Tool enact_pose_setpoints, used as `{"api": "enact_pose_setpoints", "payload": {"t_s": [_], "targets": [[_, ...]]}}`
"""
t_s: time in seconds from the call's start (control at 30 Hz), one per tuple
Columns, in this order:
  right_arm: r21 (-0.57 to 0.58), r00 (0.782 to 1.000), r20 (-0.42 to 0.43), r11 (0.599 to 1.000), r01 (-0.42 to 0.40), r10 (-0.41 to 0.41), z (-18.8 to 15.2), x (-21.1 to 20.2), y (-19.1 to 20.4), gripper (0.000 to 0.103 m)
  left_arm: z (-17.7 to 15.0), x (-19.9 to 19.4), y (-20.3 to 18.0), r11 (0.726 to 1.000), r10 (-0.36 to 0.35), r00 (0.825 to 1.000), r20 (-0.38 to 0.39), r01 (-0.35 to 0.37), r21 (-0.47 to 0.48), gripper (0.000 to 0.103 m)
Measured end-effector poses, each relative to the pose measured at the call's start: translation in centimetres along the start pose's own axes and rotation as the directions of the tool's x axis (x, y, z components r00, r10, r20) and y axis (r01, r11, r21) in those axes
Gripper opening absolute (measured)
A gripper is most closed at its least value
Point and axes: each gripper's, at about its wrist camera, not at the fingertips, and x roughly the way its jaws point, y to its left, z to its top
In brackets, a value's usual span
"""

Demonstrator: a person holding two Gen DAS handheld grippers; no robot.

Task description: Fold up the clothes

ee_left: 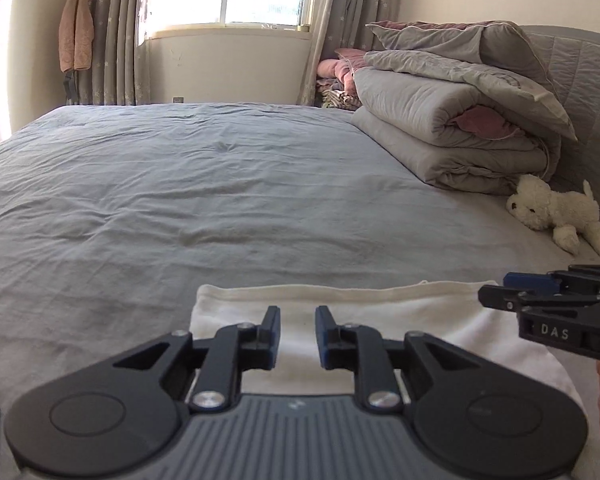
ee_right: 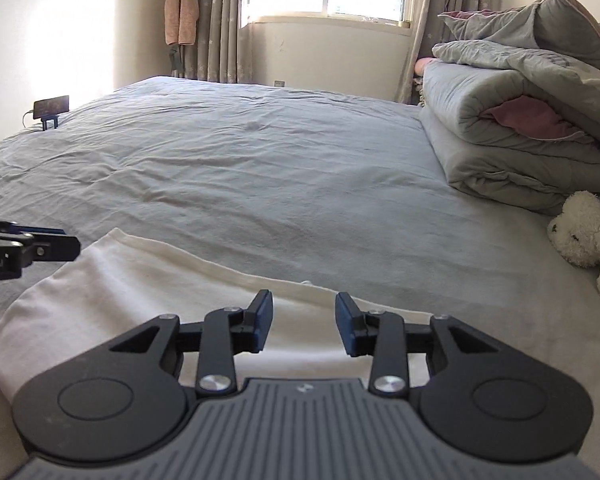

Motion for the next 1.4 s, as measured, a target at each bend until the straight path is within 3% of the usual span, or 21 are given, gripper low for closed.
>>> {"api": "enact_pose_setpoints", "payload": {"t_s": [0.07,0.13,0.2,0.23,0.3,0.4,0.73,0.83,0.9,0.97,1.03,1.1,1.2,1.3,1.4], "targets": [[0.027,0.999,-0.031,0.999,-0.036,0.037,-1.5,0.5,1.4,0.039,-1.9,0.7,-0.6,0.999,-0.031,0.999,-0.022,0.031,-0.022,0.023],[0.032,0.997,-0.066,0.998,-0.046,0.048,-3.3,1.6,2.8,0.039,-4.6,2.9,-1.2,1.000,0.008,0.997,-0.072,-0.006,0.027,0.025],[-0.025,0.998,-0.068,1.000,0.000,-0.002,-5.3,3.1,3.9,0.039,-6.6,3.3,-1.4,0.996,0.018,1.000,-0.016,-0.017,0.087,0.025],[-0.019,1.000,-0.028,1.000,-0.001,0.000,-5.9,3.1,4.0,0.041,-7.0,3.2,-1.4,0.996,0.017,1.000,0.003,-0.017,0.091,0.025],[0.020,1.000,-0.020,1.000,0.000,0.000,-5.7,3.2,3.7,0.040,-6.9,3.1,-1.3,0.997,0.020,1.000,0.003,-0.020,0.077,0.025],[-0.030,0.999,-0.019,0.999,0.038,-0.039,-5.6,3.4,4.8,0.040,-6.9,3.1,-1.3,0.997,0.028,1.000,0.005,-0.028,0.074,0.025],[-0.024,0.999,-0.014,0.998,0.051,-0.051,-6.0,2.6,4.5,0.043,-6.5,2.9,-1.0,0.997,0.018,1.000,-0.001,-0.018,0.069,0.025],[-0.026,0.997,-0.021,0.997,0.073,-0.074,-5.2,1.0,4.8,0.047,-5.7,2.0,0.0,1.000,0.007,1.000,-0.016,-0.007,0.006,0.023],[0.031,0.999,0.033,0.999,0.042,-0.043,-5.1,-1.4,4.8,0.047,-5.7,0.4,0.9,0.999,-0.013,1.000,-0.007,0.013,-0.044,0.023],[0.045,0.997,0.081,0.999,0.006,-0.010,-5.4,-3.7,5.3,0.046,-6.1,-1.2,1.2,0.999,-0.012,1.000,0.005,0.012,-0.035,0.023],[0.024,0.999,0.048,1.000,0.012,-0.013,-6.3,-4.2,6.4,0.046,-7.0,-2.0,1.0,1.000,0.003,1.000,0.004,-0.003,0.001,0.024],[-0.055,0.998,-0.002,0.997,0.058,-0.058,-8.2,-3.1,8.0,0.046,-8.0,-1.8,0.6,0.999,0.023,1.000,0.004,-0.023,0.046,0.024],[-0.151,0.993,0.017,0.982,0.114,-0.113,-9.3,-2.2,9.5,0.047,-9.2,-1.3,-0.8,0.982,0.075,0.997,0.022,-0.077,0.170,0.025],[-0.055,0.993,-0.029,0.992,0.116,-0.118,-8.4,-2.1,8.7,0.048,-8.1,-2.0,-0.2,0.992,0.076,0.997,-0.021,-0.073,0.103,0.025],[-0.053,0.992,0.015,0.990,0.130,-0.129,-9.6,-2.3,8.9,0.048,-8.2,-2.6,1.2,0.995,0.054,0.998,-0.030,-0.051,0.091,0.025]]}}
